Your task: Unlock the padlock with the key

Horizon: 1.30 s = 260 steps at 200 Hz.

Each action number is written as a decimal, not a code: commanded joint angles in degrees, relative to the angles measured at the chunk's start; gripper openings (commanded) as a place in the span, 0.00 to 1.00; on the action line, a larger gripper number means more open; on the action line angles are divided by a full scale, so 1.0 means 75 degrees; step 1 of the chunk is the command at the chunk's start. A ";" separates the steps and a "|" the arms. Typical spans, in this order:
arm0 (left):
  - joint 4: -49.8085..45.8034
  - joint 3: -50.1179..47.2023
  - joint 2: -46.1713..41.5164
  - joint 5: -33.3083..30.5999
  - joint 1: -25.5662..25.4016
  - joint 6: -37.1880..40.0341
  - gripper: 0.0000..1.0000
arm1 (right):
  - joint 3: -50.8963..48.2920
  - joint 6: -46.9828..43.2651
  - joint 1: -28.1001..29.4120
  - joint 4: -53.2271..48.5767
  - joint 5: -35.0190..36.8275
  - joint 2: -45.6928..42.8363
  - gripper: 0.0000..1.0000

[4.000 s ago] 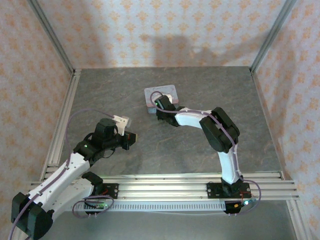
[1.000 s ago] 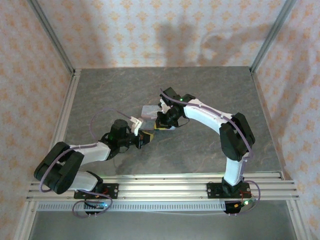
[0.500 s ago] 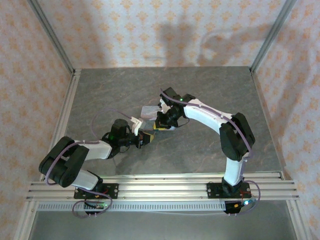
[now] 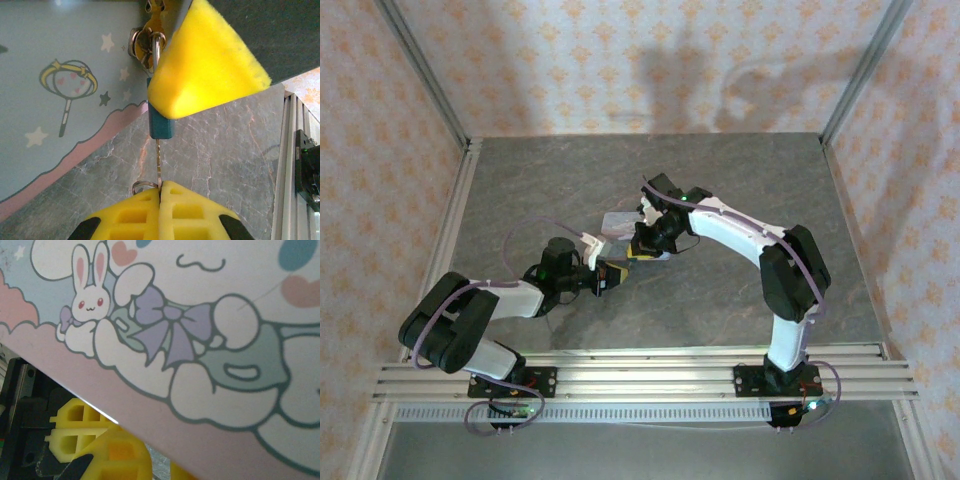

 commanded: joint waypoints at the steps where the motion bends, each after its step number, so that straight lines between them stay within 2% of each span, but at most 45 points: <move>1: 0.0303 0.0034 -0.0157 0.0053 0.0075 -0.0082 0.00 | 0.0154 0.0107 -0.0034 0.0163 -0.0148 -0.0347 0.00; 260: 0.0274 -0.0148 -0.0690 -0.0018 0.0378 -0.0212 0.00 | -0.0352 0.0107 -0.0044 0.0623 -0.0779 -0.0461 0.00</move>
